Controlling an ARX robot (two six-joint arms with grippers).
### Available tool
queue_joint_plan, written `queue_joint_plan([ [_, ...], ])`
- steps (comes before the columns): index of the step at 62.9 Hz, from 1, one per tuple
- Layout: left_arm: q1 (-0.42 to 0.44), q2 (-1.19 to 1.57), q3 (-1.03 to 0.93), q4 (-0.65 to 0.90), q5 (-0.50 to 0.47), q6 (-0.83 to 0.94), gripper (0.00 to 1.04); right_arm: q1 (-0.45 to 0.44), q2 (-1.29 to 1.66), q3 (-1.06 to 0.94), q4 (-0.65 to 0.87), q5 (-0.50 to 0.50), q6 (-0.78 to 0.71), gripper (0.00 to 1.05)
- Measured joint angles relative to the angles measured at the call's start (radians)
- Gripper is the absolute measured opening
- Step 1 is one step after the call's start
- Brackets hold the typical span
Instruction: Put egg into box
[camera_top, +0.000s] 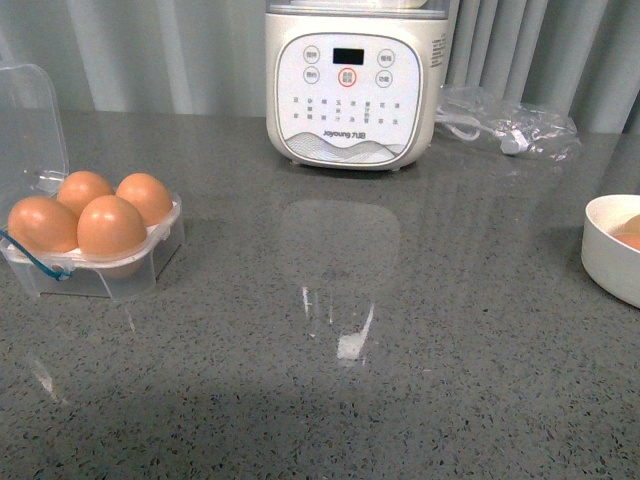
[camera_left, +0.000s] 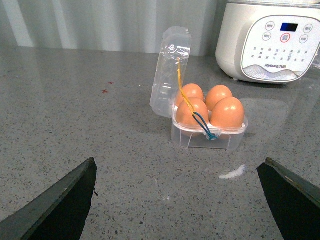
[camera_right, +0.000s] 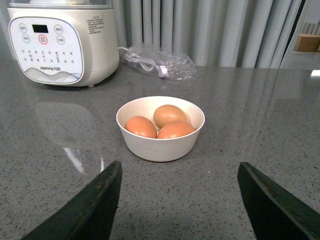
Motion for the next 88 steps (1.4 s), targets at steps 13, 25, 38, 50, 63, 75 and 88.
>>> queue_joint_plan([
  [13, 0.000, 0.000, 0.000, 0.000, 0.000, 0.000, 0.98, 0.000, 0.000, 0.000, 0.000, 0.000, 0.001, 0.98],
  [25, 0.000, 0.000, 0.000, 0.000, 0.000, 0.000, 0.98, 0.000, 0.000, 0.000, 0.000, 0.000, 0.001, 0.98],
  [38, -0.126, 0.233, 0.134, -0.332, -0.406, -0.068, 0.98, 0.000, 0.000, 0.000, 0.000, 0.000, 0.001, 0.98],
  [50, -0.152, 0.305, 0.185, -0.290, -0.458, -0.082, 0.98, 0.000, 0.000, 0.000, 0.000, 0.000, 0.001, 0.98],
  [63, -0.066, 0.431, 0.210, -0.104, -0.321, -0.041, 0.98, 0.000, 0.000, 0.000, 0.000, 0.000, 0.001, 0.98],
  [75, 0.184, 0.735, 0.327, 0.198, -0.092, 0.055, 0.98, 0.000, 0.000, 0.000, 0.000, 0.000, 0.001, 0.98],
  [88, 0.319, 1.011, 0.450, 0.314, -0.004, 0.133, 0.98, 0.000, 0.000, 0.000, 0.000, 0.000, 0.001, 0.98],
])
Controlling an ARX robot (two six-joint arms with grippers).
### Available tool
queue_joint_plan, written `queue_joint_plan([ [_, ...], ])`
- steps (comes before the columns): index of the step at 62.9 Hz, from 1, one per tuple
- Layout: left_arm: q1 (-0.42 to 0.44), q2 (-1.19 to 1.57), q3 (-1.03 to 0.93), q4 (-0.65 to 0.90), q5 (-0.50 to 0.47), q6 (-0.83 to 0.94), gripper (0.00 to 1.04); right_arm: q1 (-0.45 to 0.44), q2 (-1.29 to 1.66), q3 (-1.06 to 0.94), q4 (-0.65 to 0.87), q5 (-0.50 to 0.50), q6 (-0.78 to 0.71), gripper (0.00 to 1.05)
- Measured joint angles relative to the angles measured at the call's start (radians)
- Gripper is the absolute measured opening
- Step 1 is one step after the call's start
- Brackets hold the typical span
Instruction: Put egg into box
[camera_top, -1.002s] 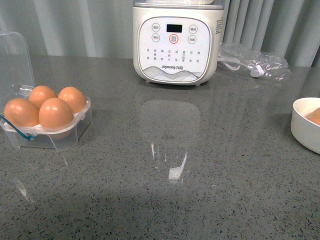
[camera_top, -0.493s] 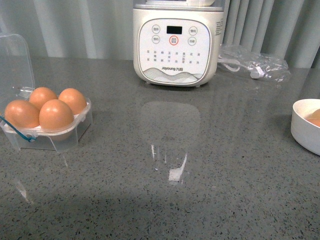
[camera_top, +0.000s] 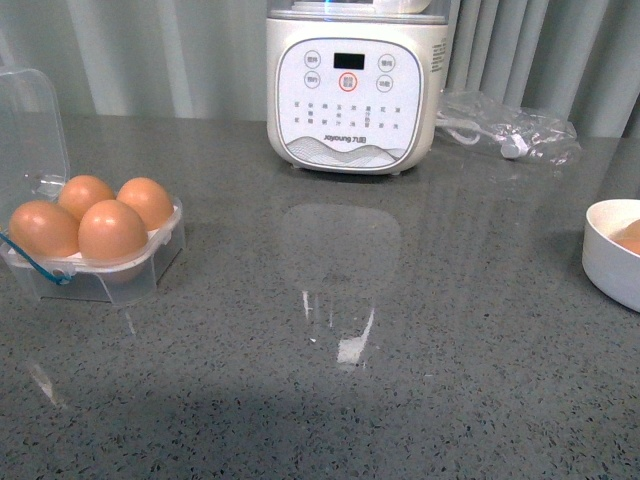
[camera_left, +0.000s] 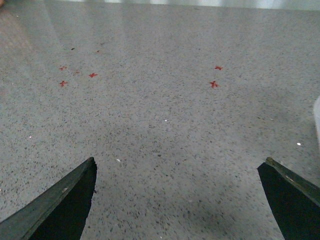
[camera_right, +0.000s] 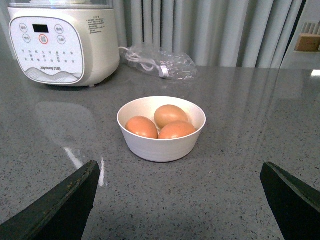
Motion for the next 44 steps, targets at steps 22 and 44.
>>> queue_joint_plan([
  [22, 0.010, 0.287, 0.221, 0.043, 0.028, 0.022, 0.98, 0.000, 0.000, 0.000, 0.000, 0.000, 0.000, 0.98],
  [44, -0.054, 0.417, 0.344, 0.013, 0.066, -0.070, 0.98, 0.000, 0.000, 0.000, 0.000, 0.000, 0.000, 0.98],
])
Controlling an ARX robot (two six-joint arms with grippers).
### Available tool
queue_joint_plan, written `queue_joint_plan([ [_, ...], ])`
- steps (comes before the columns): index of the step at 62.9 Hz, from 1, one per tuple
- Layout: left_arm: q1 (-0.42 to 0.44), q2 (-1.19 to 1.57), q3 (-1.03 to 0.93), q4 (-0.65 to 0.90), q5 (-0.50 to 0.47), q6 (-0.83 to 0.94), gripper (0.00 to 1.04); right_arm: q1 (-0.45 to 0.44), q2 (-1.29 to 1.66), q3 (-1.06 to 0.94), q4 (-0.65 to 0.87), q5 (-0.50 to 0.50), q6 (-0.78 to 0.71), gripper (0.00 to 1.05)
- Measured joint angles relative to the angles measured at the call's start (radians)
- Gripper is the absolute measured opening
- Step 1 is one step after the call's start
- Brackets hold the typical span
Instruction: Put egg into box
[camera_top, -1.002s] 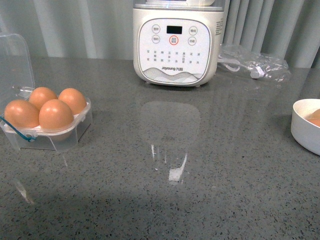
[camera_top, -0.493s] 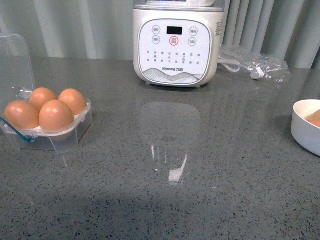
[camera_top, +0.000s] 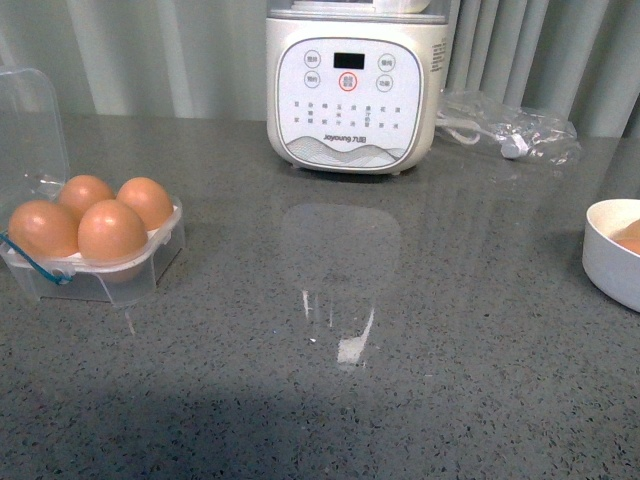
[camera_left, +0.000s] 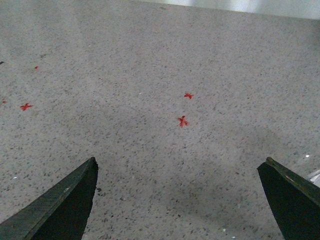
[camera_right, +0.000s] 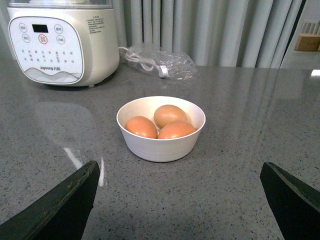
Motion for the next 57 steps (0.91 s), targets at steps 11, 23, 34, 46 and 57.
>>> queue_joint_plan([
  [11, -0.050, 0.006, 0.017, 0.000, -0.002, -0.060, 0.98, 0.000, 0.000, 0.000, 0.000, 0.000, 0.000, 0.98],
  [23, -0.136, -0.018, 0.011, -0.006, 0.003, -0.082, 0.98, 0.000, 0.000, 0.000, 0.000, 0.000, 0.000, 0.98],
  [34, -0.223, -0.074, -0.020, -0.027, 0.016, -0.092, 0.98, 0.000, 0.000, 0.000, 0.000, 0.000, 0.000, 0.98],
  [46, -0.312, -0.115, -0.047, -0.107, 0.044, -0.023, 0.98, 0.000, 0.000, 0.000, 0.000, 0.000, 0.000, 0.98],
  [57, -0.319, -0.136, -0.050, -0.163, 0.049, 0.036, 0.98, 0.000, 0.000, 0.000, 0.000, 0.000, 0.000, 0.98],
])
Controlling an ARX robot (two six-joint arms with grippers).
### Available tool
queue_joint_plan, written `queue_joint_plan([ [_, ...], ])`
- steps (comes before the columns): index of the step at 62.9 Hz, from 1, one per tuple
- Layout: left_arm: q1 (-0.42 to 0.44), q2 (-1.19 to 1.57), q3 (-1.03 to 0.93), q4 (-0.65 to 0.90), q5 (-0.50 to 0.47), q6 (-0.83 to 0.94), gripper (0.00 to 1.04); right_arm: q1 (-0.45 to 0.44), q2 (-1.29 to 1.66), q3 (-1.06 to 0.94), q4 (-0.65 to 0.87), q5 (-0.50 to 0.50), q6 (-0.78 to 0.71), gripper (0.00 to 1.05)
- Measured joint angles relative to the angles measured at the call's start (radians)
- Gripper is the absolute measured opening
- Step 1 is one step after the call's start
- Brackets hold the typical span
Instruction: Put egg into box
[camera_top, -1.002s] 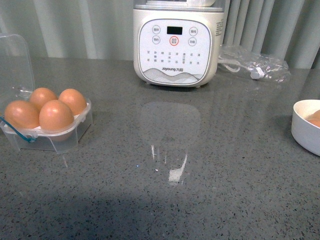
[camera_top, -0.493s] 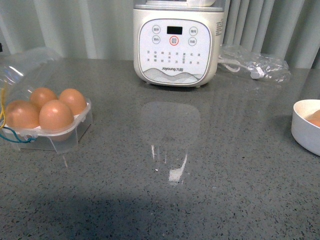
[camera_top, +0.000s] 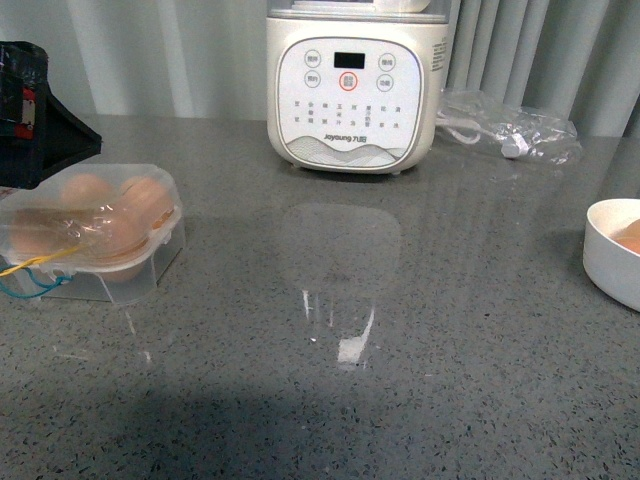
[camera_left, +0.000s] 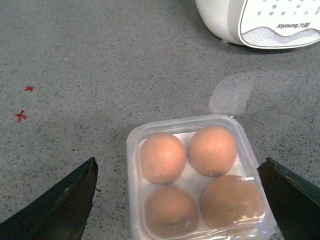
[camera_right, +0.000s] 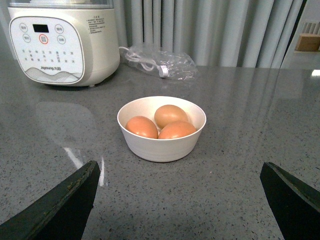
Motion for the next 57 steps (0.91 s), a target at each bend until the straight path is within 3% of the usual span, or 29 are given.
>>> queue_joint_plan([
  [16, 0.036, -0.098, 0.025, -0.086, -0.047, -0.031, 0.98, 0.000, 0.000, 0.000, 0.000, 0.000, 0.000, 0.98],
  [46, 0.121, -0.527, -0.096, -0.326, 0.050, 0.061, 0.98, 0.000, 0.000, 0.000, 0.000, 0.000, 0.000, 0.98],
  [50, 0.079, -0.568, -0.193, -0.120, -0.080, -0.008, 0.85, 0.000, 0.000, 0.000, 0.000, 0.000, 0.000, 0.98],
  [52, 0.064, -0.595, -0.258, -0.020, -0.100, -0.037, 0.77, 0.000, 0.000, 0.000, 0.000, 0.000, 0.000, 0.98],
  [57, 0.058, -0.639, -0.341, 0.062, -0.103, -0.064, 0.64, 0.000, 0.000, 0.000, 0.000, -0.001, 0.000, 0.98],
])
